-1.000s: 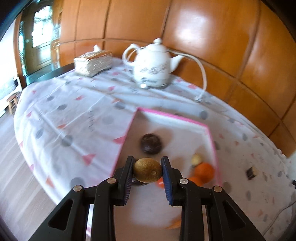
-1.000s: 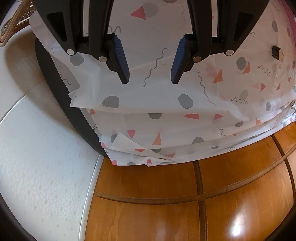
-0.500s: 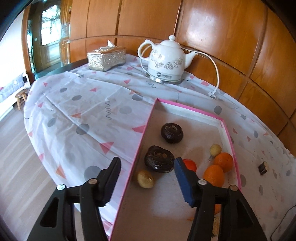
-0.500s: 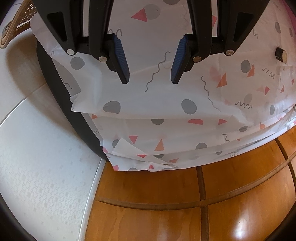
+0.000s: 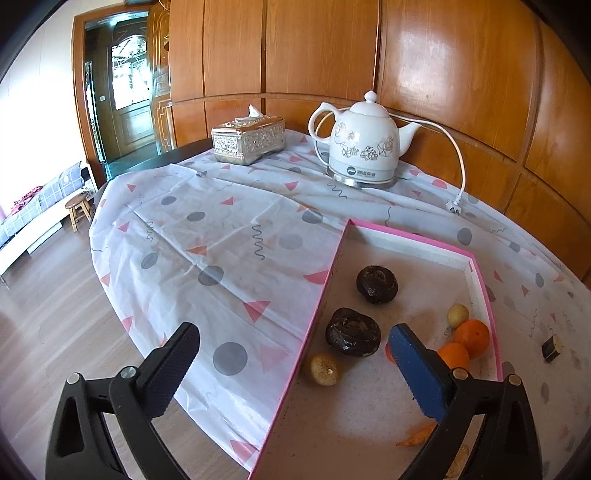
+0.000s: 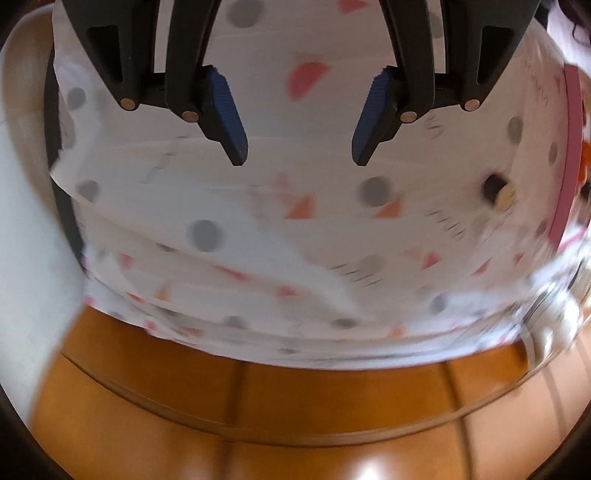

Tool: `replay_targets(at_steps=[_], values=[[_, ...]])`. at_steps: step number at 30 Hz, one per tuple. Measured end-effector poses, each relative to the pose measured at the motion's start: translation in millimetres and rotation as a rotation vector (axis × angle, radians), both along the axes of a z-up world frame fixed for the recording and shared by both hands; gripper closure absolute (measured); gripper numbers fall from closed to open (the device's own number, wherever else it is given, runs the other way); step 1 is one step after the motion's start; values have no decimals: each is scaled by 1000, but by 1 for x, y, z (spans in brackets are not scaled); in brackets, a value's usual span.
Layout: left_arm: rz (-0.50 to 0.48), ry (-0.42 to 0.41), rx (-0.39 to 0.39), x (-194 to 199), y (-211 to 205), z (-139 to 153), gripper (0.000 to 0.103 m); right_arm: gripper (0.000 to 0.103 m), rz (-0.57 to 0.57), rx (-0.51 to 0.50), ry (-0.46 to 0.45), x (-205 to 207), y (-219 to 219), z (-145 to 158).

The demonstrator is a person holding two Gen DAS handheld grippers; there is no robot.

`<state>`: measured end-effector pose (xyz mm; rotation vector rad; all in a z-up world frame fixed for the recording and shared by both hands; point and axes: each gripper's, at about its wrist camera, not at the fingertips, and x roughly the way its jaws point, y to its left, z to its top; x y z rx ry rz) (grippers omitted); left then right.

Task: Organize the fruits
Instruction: 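Open the left tool over the tray while moving the right tool to the cork-topped cylinder, then close the right tool around the cork-topped cylinder piece, then carry the cylinder piece in the right tool over the pink tray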

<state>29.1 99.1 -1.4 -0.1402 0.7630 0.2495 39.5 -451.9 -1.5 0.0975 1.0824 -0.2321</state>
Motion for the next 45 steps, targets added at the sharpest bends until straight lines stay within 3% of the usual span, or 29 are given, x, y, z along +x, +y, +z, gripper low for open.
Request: replay_targets(at_steps=[6,13,19,24,25,26,31,45], values=[[4,17,4,1,-1,-4,0,43,121,73,5,25,57,-8],[13,9,-2,-1,1,-1,0,42,169,193,-35,56,115,-22],[25,1,-16,-2,6,1,0,42,197,183,-34,80,154,-38],[41,6,-33,-1,9,-2,0,45,201,167,-4,90,164,-54],[45,8,-36,-1,10,-2,0,63,203,150,3,89,167,-58],[47,8,-38,-1,10,-2,0,67,202,121,2,88,170,-59],[55,9,-48,-1,11,-3,0,67,213,57,-21,82,175,-60],[49,-3,-74,-7,9,4,0,67,199,81,-43,71,174,-59]])
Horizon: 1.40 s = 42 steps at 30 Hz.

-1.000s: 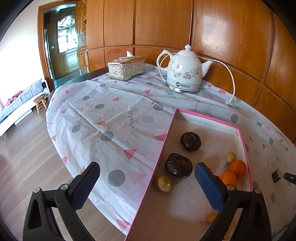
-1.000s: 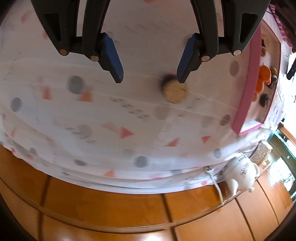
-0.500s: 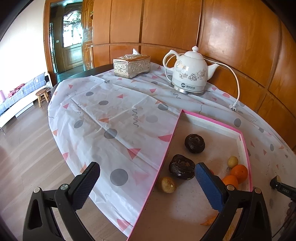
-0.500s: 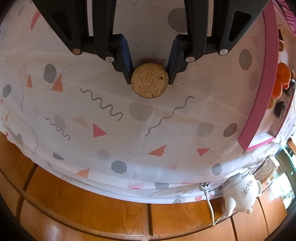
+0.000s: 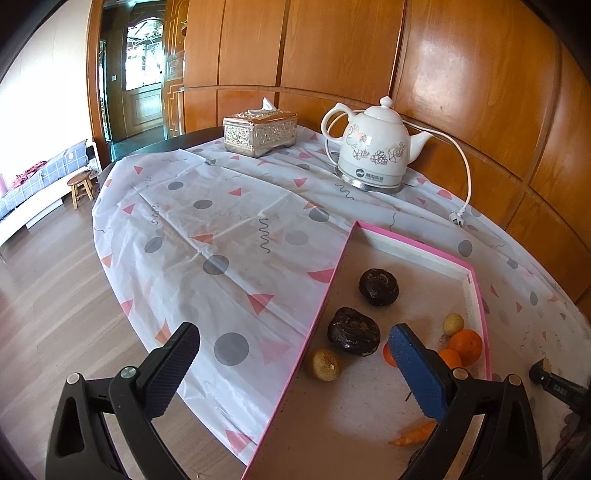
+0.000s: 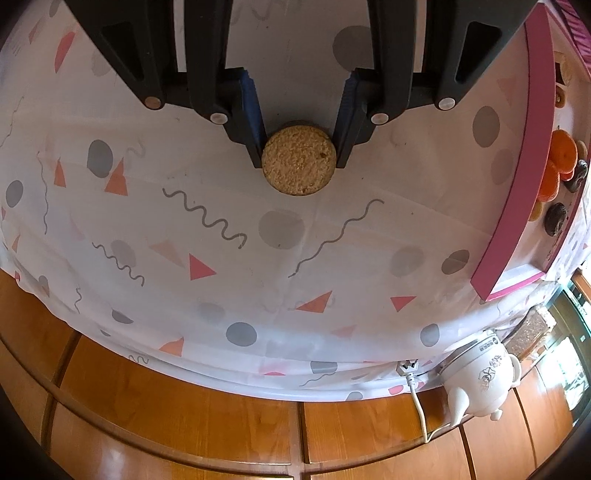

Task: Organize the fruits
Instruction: 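Carry the cylinder piece in the right tool over the pink tray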

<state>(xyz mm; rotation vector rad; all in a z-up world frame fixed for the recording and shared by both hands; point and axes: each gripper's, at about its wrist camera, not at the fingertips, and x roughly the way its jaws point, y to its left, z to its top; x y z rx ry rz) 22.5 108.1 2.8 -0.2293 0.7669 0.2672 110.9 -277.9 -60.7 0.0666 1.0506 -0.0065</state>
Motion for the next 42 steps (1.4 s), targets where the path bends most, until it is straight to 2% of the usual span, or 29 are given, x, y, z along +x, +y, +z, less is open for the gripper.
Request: replay_targets(at_steps=[6,15,27,32,37,42], values=[[11,-12,-13,-4,3,5,0,67,22,9,2,-10,5,2],[23,-14,-18,-6,5,6,0,67,92,74,1,-30,28,6],[59,-9,-31,-8,21,6,0,67,315,154,-57,-41,106,39],[130,-17,-45,-8,46,7,0,67,404,161,-71,-37,143,52],[183,-19,-55,-7,64,5,0,67,470,156,-76,-30,178,57],[186,-9,-57,-6,66,0,0,67,475,145,-71,-15,205,50]])
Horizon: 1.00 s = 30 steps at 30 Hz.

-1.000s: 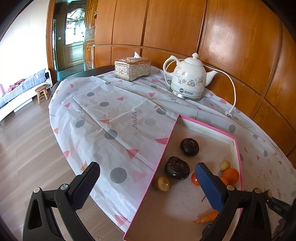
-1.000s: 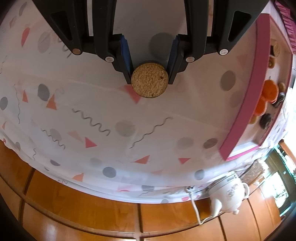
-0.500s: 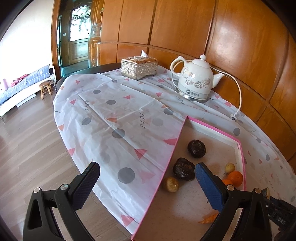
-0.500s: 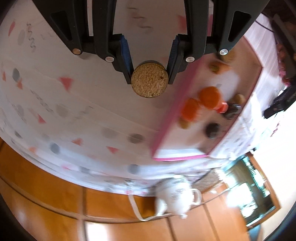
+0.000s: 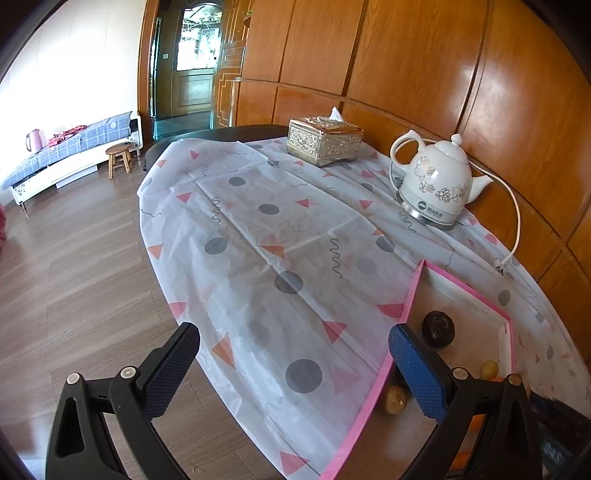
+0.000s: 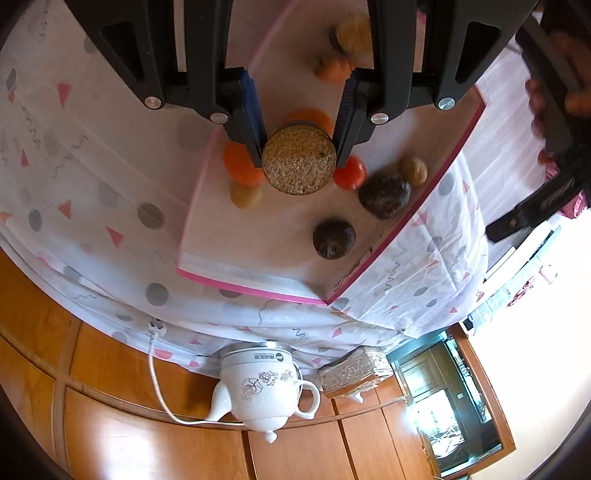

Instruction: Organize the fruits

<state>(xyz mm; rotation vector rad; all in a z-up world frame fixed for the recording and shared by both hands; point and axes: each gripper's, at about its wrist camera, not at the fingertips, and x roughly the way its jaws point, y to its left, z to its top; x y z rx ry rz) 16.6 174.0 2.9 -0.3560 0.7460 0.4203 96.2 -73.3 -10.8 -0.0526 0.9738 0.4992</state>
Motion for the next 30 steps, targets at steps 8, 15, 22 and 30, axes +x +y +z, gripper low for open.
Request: replay_targets(at_steps=[8,15,22,30], values=[[-36,10,24,2,-10,-5,0,61,-6,8,5,19,13,-9],[-87,10,46,3,-26,-4,0,60,-19,22,1,9,5,-7],[-139,-10,68,0,-43,2,0,60,-45,18,-11,-8,-4,-6],[-172,-41,83,-6,-57,11,0,58,-98,18,-50,-24,-17,1]])
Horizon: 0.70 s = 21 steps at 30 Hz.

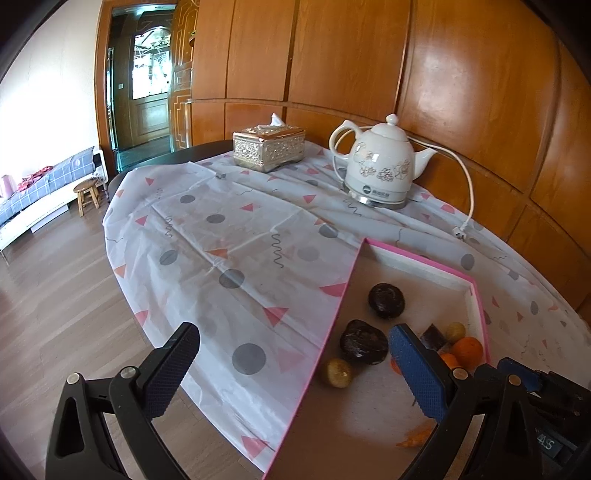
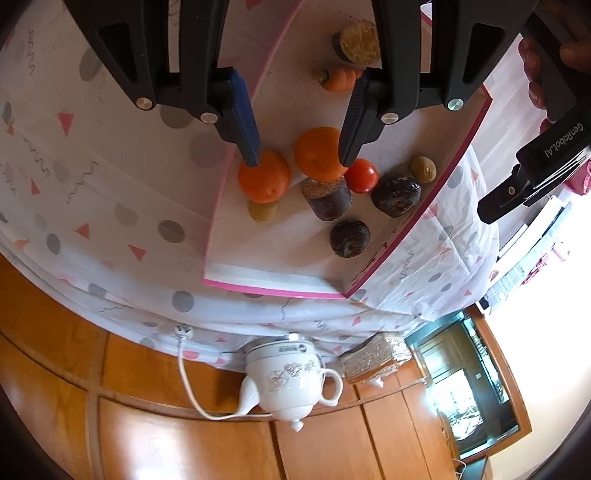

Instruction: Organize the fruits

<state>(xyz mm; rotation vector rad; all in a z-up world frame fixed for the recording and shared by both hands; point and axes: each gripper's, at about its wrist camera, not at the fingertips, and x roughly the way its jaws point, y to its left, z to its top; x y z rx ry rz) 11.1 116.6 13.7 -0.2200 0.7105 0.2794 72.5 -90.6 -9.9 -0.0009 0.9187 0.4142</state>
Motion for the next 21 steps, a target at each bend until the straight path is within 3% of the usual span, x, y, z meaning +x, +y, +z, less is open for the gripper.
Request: replay_targets(at_steps=[4,10,17,21], values=[[-17,-10,11,-3,-8,4,0,47,-43,-13,-30,-11,-10,4],[-26,-38,50,-13,-17,13,0,40,-121,-32,-81,-29,-24,9],[-58,-77,30,-23,-25,22,0,40,-172,-62,-120,-47,-30,11],[-66,-69,68,-23,-35,24,0,40,-200,-79,-126,-52,-34,11]])
